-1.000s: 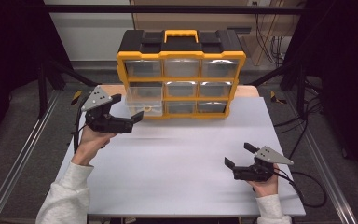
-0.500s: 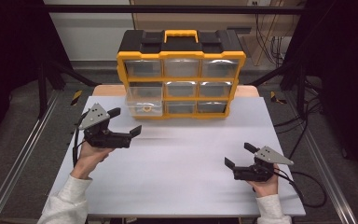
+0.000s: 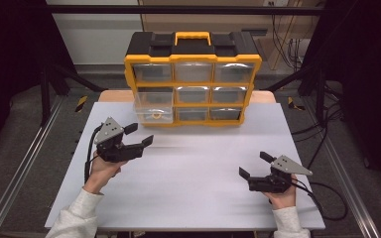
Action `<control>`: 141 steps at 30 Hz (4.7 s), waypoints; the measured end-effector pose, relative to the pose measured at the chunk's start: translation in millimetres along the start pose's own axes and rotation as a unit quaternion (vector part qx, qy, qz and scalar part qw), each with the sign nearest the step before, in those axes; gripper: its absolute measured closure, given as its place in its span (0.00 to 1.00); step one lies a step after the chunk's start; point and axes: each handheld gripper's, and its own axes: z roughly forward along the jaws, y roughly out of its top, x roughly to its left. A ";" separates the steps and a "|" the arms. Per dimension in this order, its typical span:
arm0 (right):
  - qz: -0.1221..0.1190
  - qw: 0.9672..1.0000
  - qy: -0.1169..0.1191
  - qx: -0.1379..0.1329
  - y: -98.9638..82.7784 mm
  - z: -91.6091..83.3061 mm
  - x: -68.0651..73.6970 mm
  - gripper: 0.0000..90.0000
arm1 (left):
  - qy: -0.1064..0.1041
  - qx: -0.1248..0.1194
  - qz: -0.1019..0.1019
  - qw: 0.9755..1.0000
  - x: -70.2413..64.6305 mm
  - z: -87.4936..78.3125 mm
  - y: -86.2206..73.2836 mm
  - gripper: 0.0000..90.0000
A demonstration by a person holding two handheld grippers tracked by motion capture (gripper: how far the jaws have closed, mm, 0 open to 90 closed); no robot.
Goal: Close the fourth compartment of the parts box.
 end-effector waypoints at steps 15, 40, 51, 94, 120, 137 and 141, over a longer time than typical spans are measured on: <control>-0.002 1.000 0.000 -0.002 0.5 -0.8 -0.6 0.00 | 0.016 0.048 0.015 0.999 1.2 28.4 -9.3 0.86; -0.002 1.000 -0.003 -0.001 0.2 -0.4 -0.1 0.00 | 0.032 0.053 0.024 0.998 20.2 57.2 14.1 0.99; -0.001 1.000 -0.002 -0.003 0.7 -1.1 -0.2 0.00 | 0.039 0.064 0.023 0.997 26.3 68.8 16.3 1.00; -0.003 1.000 0.000 0.001 -0.1 0.1 -0.3 0.00 | 0.038 0.051 0.023 0.998 51.5 88.3 26.9 1.00; -0.002 1.000 0.000 -0.001 0.1 -0.2 -0.3 0.00 | 0.049 0.051 0.031 0.997 59.6 109.6 35.2 1.00; -0.002 1.000 0.000 -0.001 0.1 -0.2 -0.2 0.00 | 0.072 0.054 0.024 0.996 68.9 123.0 40.6 1.00; -0.002 1.000 0.000 0.000 0.0 -0.1 -0.3 0.00 | 0.078 0.056 0.020 0.995 72.6 124.6 39.5 1.00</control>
